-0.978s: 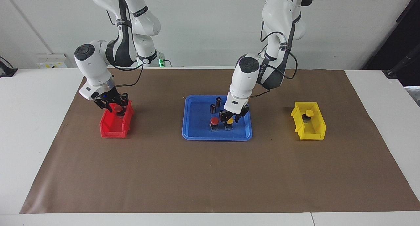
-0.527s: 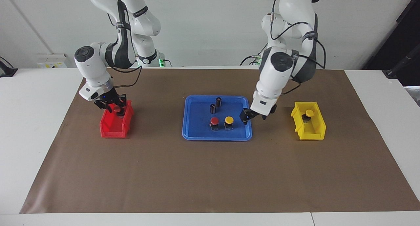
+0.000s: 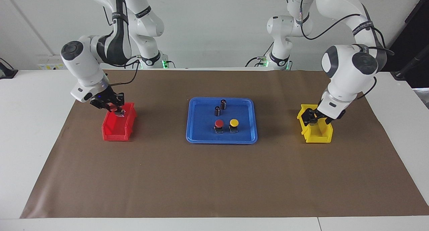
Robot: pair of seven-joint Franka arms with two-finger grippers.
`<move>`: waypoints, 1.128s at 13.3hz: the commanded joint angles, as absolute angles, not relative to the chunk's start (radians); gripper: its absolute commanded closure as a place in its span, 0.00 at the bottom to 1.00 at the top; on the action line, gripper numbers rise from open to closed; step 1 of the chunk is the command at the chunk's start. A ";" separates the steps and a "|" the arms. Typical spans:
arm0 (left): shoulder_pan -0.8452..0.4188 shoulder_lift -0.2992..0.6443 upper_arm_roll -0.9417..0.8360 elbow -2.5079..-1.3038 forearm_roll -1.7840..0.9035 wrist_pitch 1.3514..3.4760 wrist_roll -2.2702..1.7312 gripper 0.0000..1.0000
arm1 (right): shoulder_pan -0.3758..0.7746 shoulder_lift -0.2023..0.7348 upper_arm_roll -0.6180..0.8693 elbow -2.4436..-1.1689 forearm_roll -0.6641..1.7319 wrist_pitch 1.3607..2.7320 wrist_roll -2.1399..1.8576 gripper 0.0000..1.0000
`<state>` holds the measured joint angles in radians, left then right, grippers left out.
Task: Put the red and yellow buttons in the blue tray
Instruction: 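Place a second red button in the tray with the right gripper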
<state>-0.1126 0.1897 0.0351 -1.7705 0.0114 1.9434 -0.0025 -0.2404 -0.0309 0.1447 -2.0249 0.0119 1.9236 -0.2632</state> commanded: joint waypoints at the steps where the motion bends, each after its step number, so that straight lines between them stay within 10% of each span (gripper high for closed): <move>1: -0.084 0.158 0.025 -1.837 0.031 1.986 0.035 0.01 | -0.090 0.101 0.153 -1.781 0.006 1.800 -0.044 0.82; 7: -0.061 0.087 0.025 -2.016 0.031 2.117 0.090 0.27 | 0.242 0.239 0.155 -1.764 -0.037 2.039 0.484 0.86; 15: -0.021 0.049 0.023 -2.118 0.020 2.174 0.032 0.28 | 0.386 0.324 0.153 -1.848 -0.099 2.210 0.643 0.85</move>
<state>-0.0347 0.0854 0.0340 -2.0653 0.0122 2.1351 0.0657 0.3587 0.3079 0.1569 -1.8375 -0.0494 2.1829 0.6009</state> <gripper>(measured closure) 0.278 0.599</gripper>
